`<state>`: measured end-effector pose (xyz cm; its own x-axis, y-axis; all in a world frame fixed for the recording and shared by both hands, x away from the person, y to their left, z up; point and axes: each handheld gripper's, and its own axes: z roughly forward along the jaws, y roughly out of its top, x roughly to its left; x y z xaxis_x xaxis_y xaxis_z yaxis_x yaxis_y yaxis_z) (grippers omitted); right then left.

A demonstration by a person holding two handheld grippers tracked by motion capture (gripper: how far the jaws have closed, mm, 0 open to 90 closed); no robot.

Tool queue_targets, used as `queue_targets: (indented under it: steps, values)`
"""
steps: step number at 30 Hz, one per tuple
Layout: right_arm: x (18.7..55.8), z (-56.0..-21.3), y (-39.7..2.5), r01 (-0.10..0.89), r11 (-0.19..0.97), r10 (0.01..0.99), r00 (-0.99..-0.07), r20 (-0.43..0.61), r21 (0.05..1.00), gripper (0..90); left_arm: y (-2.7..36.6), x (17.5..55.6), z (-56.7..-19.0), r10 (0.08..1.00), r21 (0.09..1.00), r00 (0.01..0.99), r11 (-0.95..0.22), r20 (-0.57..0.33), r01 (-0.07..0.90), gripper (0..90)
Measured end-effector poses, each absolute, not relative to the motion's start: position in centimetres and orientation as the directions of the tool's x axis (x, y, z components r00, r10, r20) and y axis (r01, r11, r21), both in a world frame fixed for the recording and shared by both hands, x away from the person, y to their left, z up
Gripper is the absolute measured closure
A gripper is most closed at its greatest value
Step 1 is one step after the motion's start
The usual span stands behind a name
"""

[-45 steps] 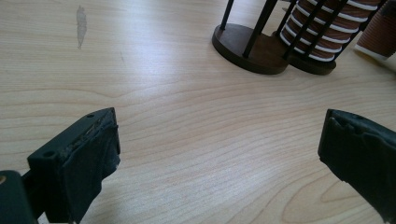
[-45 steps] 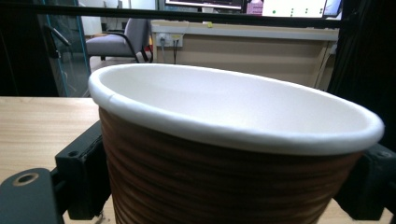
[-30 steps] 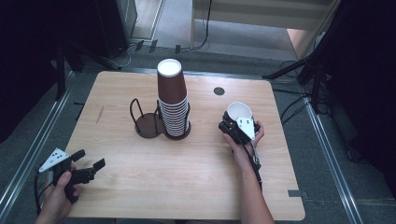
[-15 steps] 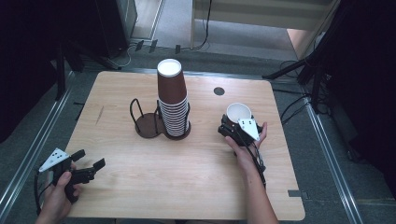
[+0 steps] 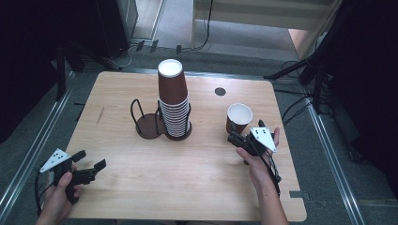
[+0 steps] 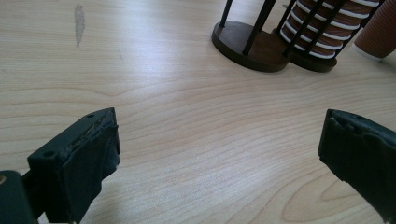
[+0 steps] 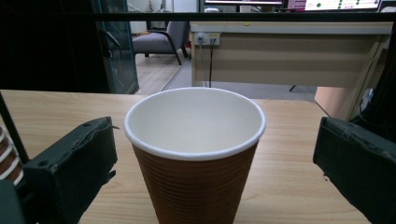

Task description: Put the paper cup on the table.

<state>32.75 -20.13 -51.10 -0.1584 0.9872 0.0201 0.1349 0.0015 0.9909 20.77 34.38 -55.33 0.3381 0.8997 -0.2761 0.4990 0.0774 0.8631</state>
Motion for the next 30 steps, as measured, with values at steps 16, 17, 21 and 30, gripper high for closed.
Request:
queue_targets:
  steps: [16,17,21,30]
  values:
    - [29.0,-50.3,-23.8,0.114,-0.005,0.986,-0.166,0.024,0.993,0.0,34.3,20.8,-55.3,0.901,0.864,0.337,0.074,-0.272,0.499,0.0]
    - [28.9,-50.3,-24.0,0.113,-0.003,0.987,-0.162,0.021,0.994,0.0,34.3,20.8,-55.3,0.901,0.863,0.337,0.074,-0.272,0.499,0.0]
    - [28.2,-50.4,-25.1,0.115,-0.003,0.988,-0.154,0.021,0.993,0.0,34.2,20.8,-55.3,0.903,0.863,0.336,0.07,-0.268,0.5,0.0]
    - [26.6,-50.8,-27.0,0.124,-0.004,0.991,-0.133,0.021,0.992,0.0,34.2,20.8,-55.3,0.905,0.863,0.336,0.062,-0.26,0.501,0.0]
